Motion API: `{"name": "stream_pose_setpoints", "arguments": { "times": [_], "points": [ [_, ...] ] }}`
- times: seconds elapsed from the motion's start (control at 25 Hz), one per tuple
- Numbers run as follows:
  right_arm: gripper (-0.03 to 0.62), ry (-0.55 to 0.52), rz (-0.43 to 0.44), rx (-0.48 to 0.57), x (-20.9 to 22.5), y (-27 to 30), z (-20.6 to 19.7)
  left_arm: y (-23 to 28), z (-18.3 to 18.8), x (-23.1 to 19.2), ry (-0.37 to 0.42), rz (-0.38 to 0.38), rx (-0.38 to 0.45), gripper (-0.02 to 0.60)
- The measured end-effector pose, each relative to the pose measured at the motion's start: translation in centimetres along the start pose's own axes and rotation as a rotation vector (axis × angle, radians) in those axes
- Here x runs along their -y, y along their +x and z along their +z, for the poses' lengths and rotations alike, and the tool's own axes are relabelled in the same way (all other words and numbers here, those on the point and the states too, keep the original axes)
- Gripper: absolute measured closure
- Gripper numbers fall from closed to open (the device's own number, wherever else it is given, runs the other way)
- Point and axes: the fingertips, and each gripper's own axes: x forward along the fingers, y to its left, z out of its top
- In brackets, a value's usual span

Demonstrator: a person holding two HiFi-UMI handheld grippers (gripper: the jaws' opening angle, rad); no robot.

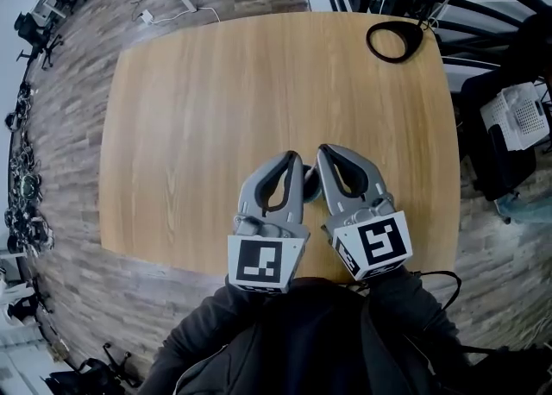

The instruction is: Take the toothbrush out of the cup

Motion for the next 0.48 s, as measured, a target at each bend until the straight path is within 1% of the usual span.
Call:
{"name": "stream_pose_setpoints", "arguments": {
  "times": [0.16,0.2,0.24,0.36,0.4,0.48],
  "points": [
    [0.591,0.012,-0.002,-0.014,0.2,1.0,-0.6,0.7,-0.7,-0.8,-0.015,-0.005,-0.018,0.574],
    [0.582,0.013,0.003,-0.016,0.1,1.2,-0.7,0.8,-0.9,-1.1,-0.020,-0.003,-0.024,0.574],
    [0.566,0.013,0.007,-0.017,0.0,1.3,-0.9,1.0,-1.1,-1.4,-0.025,0.000,-0.028,0.574],
    [0.489,0.013,0.007,-0.033,-0.2,2.2,-1.6,1.4,-1.6,-2.5,-0.038,0.004,-0.034,0.574],
    [0.475,0.014,0.004,-0.044,-0.3,2.5,-1.9,1.5,-1.8,-2.9,-0.044,0.003,-0.039,0.574],
    [0.468,0.017,-0.003,-0.063,-0.3,2.9,-2.6,1.6,-2.4,-3.4,-0.057,0.000,-0.052,0.574]
  ]
}}
